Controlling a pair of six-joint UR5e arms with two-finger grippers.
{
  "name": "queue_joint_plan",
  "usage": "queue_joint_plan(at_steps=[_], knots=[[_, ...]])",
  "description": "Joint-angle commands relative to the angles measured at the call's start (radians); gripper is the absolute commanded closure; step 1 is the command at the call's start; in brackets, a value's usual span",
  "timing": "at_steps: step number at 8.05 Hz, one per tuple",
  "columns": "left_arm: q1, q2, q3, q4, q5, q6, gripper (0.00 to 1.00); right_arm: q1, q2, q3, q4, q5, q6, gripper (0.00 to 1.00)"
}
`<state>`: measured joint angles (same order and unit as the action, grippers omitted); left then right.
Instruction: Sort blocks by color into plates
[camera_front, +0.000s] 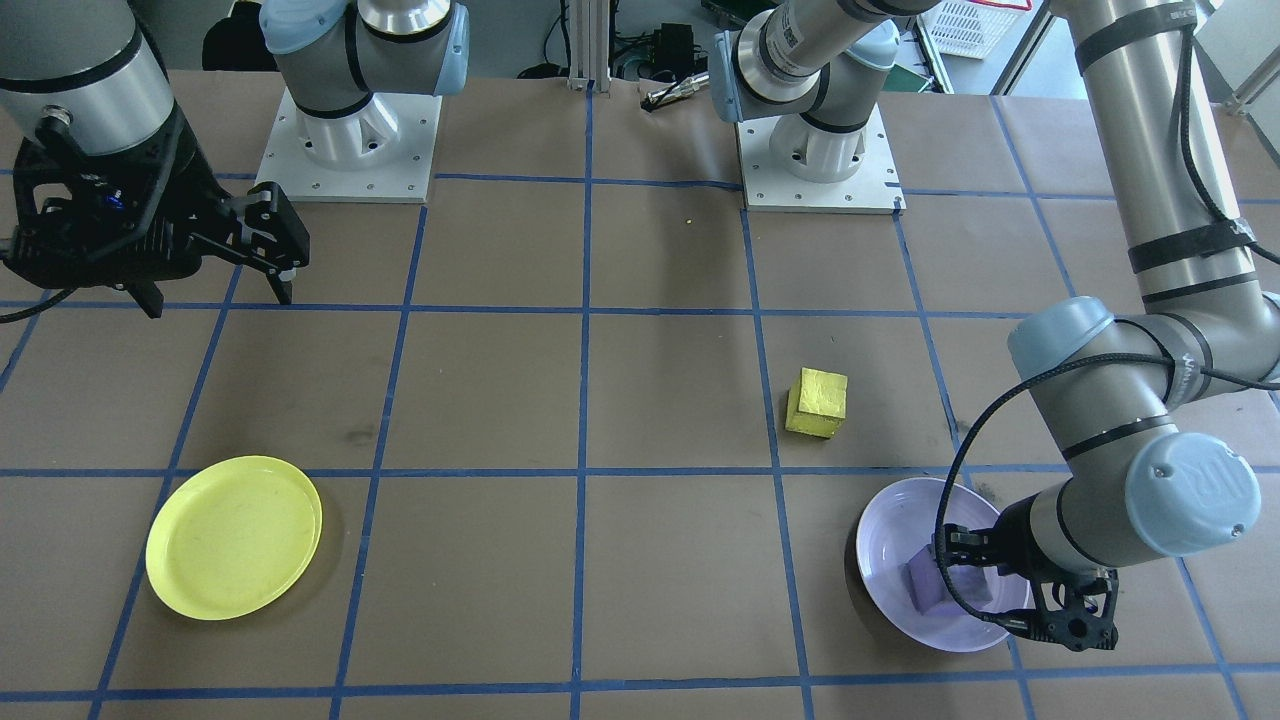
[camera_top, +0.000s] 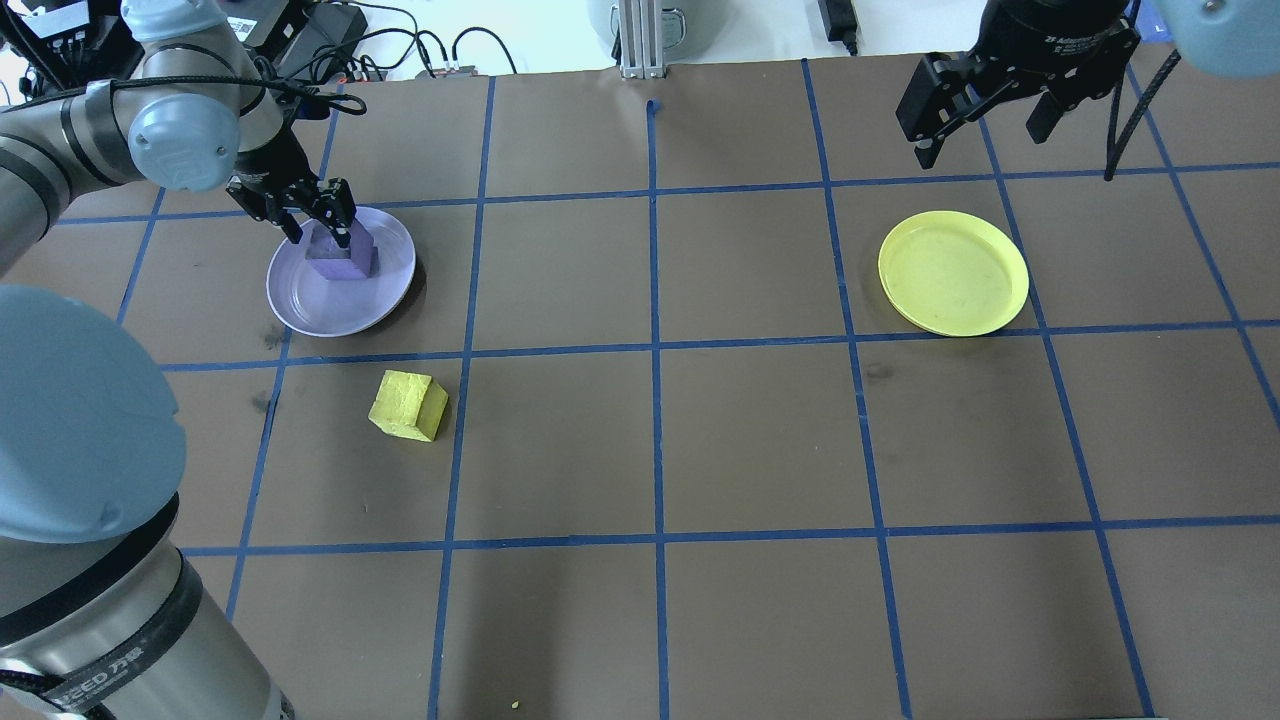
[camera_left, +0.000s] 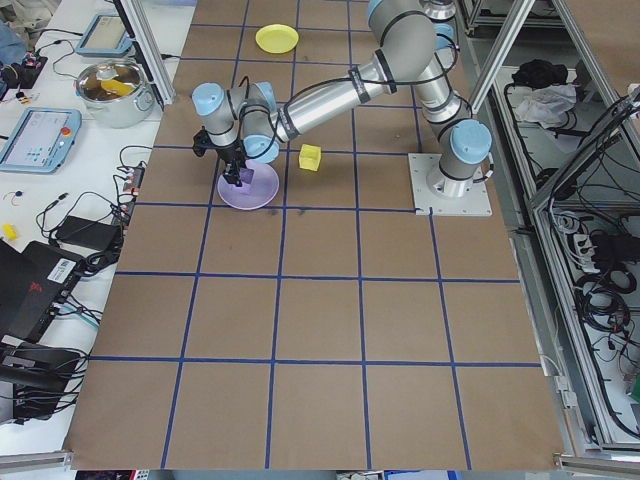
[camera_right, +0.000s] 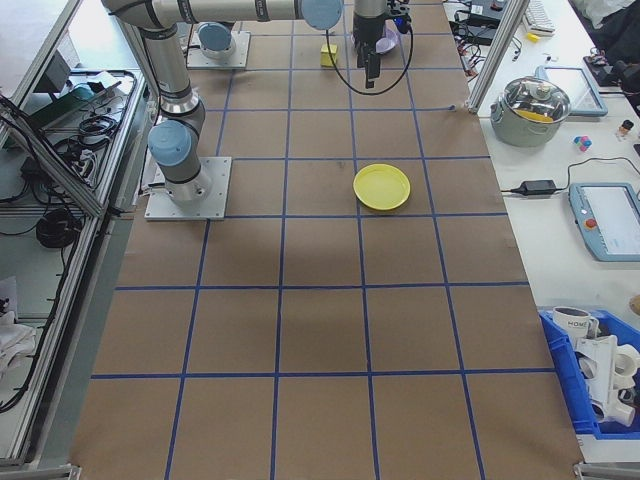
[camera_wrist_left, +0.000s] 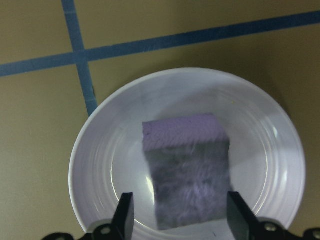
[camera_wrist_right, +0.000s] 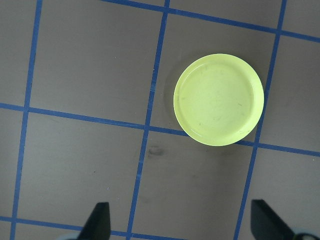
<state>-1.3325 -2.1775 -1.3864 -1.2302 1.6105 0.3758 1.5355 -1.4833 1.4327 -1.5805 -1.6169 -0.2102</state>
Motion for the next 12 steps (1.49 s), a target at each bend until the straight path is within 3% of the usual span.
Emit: queue_joint_plan(at_steps=[1, 3, 5, 6, 8, 12], knots=[[-0.002, 0.030, -0.005, -0.006, -0.011, -0.001, 0.08, 0.000, 0.000, 0.000, 0.001, -0.001, 0.002, 0.00], [-0.013, 0.128, -0.020, -0.130, -0.014, -0.030, 0.00, 0.000, 0.000, 0.000, -0.001, -0.001, 0.000, 0.00], [-0.132, 0.250, -0.131, -0.160, -0.006, -0.164, 0.00, 0.000, 0.000, 0.000, 0.002, 0.000, 0.000, 0.00], [-0.187, 0.304, -0.242, -0.138, -0.009, -0.119, 0.00, 0.000, 0.000, 0.000, 0.001, 0.002, 0.000, 0.00], [-0.198, 0.393, -0.435, 0.010, -0.012, -0.025, 0.00, 0.000, 0.000, 0.000, -0.004, 0.000, 0.000, 0.00], [-0.168, 0.389, -0.520, 0.116, -0.014, 0.008, 0.00, 0.000, 0.000, 0.002, 0.002, -0.003, 0.002, 0.00]])
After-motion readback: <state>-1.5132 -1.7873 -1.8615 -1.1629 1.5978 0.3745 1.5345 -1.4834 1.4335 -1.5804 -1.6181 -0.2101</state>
